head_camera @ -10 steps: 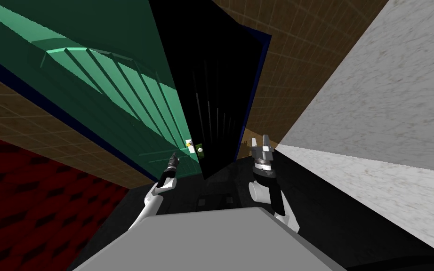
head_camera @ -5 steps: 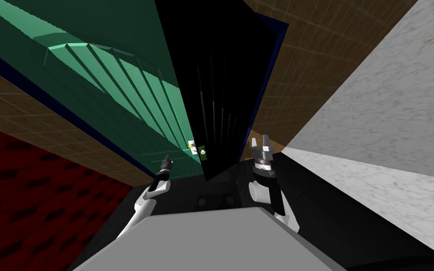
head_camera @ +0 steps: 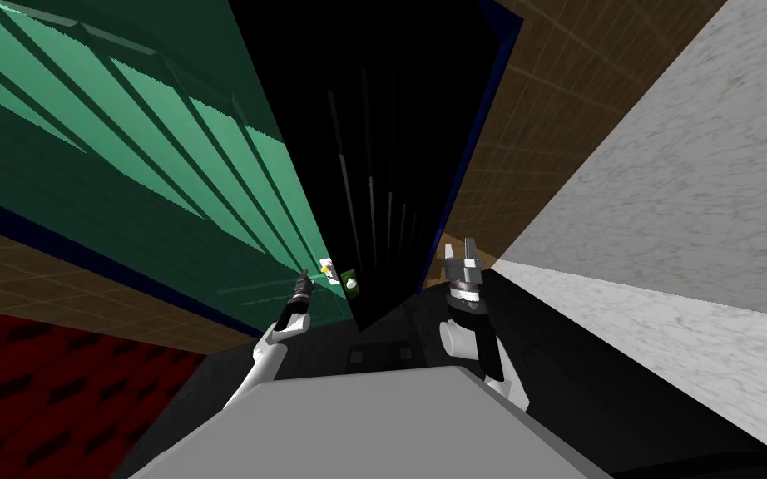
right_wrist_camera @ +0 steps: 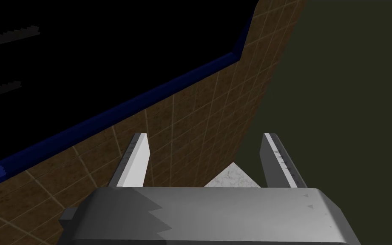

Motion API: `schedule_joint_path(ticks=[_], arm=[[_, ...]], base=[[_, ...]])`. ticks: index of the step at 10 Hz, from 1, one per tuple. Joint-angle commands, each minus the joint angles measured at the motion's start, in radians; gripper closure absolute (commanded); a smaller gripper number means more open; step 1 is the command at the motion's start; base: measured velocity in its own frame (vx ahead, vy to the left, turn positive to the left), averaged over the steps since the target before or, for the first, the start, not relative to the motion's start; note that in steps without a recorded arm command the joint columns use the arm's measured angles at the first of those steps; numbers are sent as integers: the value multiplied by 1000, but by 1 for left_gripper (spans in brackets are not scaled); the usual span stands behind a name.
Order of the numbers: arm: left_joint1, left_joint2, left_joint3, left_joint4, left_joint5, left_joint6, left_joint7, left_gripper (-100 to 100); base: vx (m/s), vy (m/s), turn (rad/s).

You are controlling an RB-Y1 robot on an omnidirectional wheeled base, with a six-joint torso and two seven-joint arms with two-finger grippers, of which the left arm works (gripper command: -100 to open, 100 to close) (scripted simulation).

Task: Pull the door open

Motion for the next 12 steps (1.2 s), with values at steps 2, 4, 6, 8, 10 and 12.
schedule_joint_path(ticks=[2,4,6,8,10,12], arm=[[-9,-14,-11,-4,-2,-3,-2,-100],[-9,-14,-11,-4,-2,-3,-2,100],[-9,-14,-11,-4,-2,-3,-2,100],[-9,-14,-11,-4,-2,-3,-2,100],[12,7,9,-1,1,-2,1,-100],[22,14,10,-4,2,-2,4,-100]], base=[[157,-81,-76],[-20,11,9],[-27,16,0],[-7,2,1],[-177,55,128],[-182,31,27]])
